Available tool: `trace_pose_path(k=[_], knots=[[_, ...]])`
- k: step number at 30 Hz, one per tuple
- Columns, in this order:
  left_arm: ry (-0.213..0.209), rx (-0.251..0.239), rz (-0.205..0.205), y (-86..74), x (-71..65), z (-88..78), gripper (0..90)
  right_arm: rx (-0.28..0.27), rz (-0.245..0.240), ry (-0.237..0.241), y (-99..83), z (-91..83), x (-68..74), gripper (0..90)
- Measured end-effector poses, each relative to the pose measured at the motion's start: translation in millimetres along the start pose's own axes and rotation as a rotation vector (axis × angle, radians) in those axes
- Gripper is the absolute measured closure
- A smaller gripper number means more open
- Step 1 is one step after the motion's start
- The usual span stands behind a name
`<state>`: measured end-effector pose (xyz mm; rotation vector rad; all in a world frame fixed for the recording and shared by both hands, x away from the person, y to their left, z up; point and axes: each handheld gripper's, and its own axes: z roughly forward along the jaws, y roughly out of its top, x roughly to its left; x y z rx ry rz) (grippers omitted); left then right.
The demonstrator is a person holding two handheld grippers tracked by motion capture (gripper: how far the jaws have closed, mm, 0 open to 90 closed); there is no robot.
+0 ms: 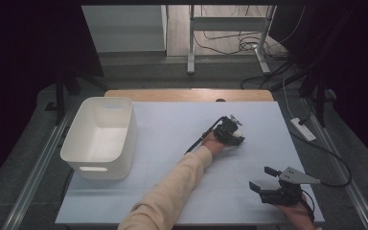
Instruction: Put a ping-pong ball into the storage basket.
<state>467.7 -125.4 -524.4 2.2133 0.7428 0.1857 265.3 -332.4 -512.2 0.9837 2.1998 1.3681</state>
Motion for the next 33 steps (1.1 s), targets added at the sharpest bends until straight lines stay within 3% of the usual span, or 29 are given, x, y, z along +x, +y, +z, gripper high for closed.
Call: trace_pose_path(k=[12, 26, 33], knots=[[-0.026, -0.020, -0.006, 2.2, -1.5, -9.8, 50.7, 0.003, -0.003, -0.002, 0.2, 0.1, 0.3, 13.2], [-0.019, -0.039, 0.020, 2.3, -5.8, -29.3, 50.7, 0.004, -0.003, -0.004, 0.3, 0.4, 0.5, 13.2], [-0.027, -0.058, 0.008, -2.0, -5.2, -39.7, 50.8, 0.008, -0.008, -0.005, 0.6, 1.4, 1.2, 13.1]])
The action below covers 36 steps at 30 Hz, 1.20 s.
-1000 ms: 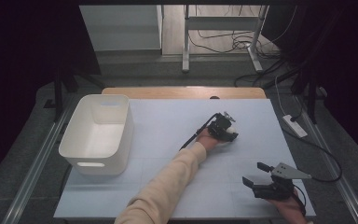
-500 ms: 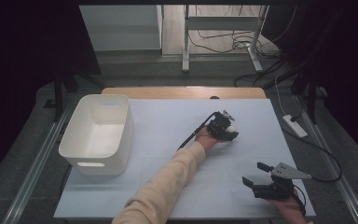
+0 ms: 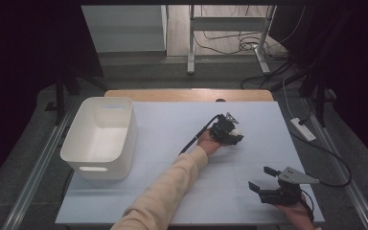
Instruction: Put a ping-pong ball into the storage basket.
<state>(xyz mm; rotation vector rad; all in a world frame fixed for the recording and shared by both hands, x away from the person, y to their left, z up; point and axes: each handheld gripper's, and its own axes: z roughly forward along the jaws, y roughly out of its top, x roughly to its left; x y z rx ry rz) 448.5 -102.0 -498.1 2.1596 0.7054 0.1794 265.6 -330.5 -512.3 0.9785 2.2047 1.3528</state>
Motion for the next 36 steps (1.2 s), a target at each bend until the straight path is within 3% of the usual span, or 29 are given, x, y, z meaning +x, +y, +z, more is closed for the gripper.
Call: trace_pose_path(k=[11, 15, 36], knots=[[0.012, -0.005, -0.004, -11.8, 2.8, -16.7, 50.7, 0.001, -0.002, 0.003, 0.3, 1.4, 0.5, 13.2], [-0.003, -0.026, -0.016, -12.9, 1.8, -23.4, 50.8, 0.001, -0.003, 0.002, 0.4, 2.1, 0.5, 13.2], [-0.009, -0.046, 0.020, -19.0, -6.5, -45.2, 50.8, 0.007, -0.001, -0.002, 0.0, 2.9, -0.2, 13.1]])
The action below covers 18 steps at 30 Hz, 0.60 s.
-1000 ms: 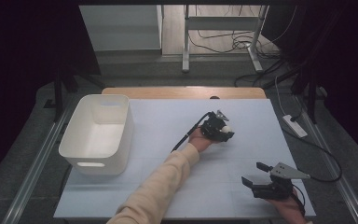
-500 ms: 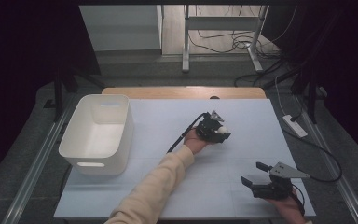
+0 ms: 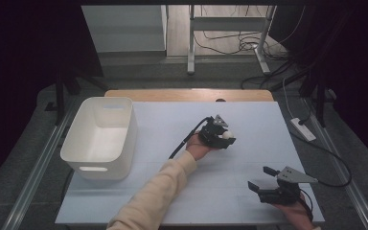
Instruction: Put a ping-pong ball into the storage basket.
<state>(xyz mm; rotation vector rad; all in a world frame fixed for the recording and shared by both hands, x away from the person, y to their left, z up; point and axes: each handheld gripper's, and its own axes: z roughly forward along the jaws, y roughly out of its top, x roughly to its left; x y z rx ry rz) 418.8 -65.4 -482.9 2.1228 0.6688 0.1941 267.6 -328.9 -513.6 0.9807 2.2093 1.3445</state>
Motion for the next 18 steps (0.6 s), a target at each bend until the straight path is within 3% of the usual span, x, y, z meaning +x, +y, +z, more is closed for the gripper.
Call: trace_pose_path(k=[18], knots=[[-0.001, -0.022, 0.010, -6.5, -5.2, -19.3, 50.8, 0.005, 0.000, -0.003, -0.7, 0.5, -0.3, 13.2]])
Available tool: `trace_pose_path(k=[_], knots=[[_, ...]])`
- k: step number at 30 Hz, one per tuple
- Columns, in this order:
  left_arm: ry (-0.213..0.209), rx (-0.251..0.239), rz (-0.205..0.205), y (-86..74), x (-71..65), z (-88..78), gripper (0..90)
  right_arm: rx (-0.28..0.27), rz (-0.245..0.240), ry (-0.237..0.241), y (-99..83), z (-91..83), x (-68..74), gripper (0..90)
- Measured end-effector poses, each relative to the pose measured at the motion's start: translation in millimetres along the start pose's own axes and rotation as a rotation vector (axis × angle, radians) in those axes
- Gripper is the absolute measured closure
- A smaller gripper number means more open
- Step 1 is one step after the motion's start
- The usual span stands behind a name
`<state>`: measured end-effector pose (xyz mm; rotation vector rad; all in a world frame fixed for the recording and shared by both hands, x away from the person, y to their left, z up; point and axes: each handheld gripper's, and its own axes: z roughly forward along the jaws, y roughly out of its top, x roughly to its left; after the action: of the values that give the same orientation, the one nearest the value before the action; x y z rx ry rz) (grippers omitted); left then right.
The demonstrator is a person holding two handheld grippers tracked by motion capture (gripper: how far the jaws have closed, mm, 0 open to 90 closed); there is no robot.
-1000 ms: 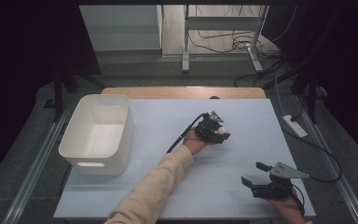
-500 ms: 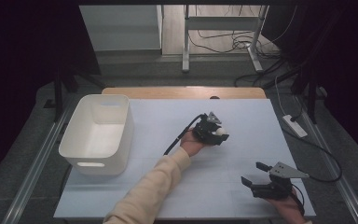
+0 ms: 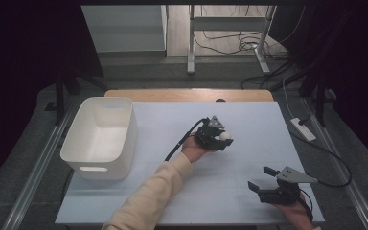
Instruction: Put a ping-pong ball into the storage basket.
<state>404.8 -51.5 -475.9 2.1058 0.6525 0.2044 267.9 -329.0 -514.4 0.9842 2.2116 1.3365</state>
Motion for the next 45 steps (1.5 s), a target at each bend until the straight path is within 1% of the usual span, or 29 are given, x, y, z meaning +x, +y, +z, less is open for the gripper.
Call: trace_pose_path(k=[15, 17, 19, 25, 34, 45], knots=[[-0.002, -0.025, 0.011, -7.6, -5.0, -23.8, 50.8, 0.005, -0.003, -0.004, -0.2, 0.7, 0.4, 13.1], [-0.001, -0.020, 0.018, -8.6, -4.5, -26.5, 50.7, 0.007, -0.004, -0.003, -0.1, 0.8, 0.7, 13.2], [0.002, -0.026, 0.009, -10.5, -4.7, -29.3, 50.7, 0.010, -0.005, -0.006, 0.1, 0.7, 1.0, 13.1], [0.001, -0.040, 0.004, -14.5, -5.4, -36.0, 50.7, 0.009, -0.003, -0.006, -0.2, 1.2, 1.1, 13.2], [0.002, -0.049, 0.010, -19.2, -7.9, -47.3, 50.7, 0.008, -0.001, -0.003, -0.1, 1.2, 1.6, 13.2], [0.004, -0.074, 0.009, -25.1, -10.3, -60.7, 50.7, 0.008, -0.003, -0.005, 0.0, 1.3, 1.9, 13.2]])
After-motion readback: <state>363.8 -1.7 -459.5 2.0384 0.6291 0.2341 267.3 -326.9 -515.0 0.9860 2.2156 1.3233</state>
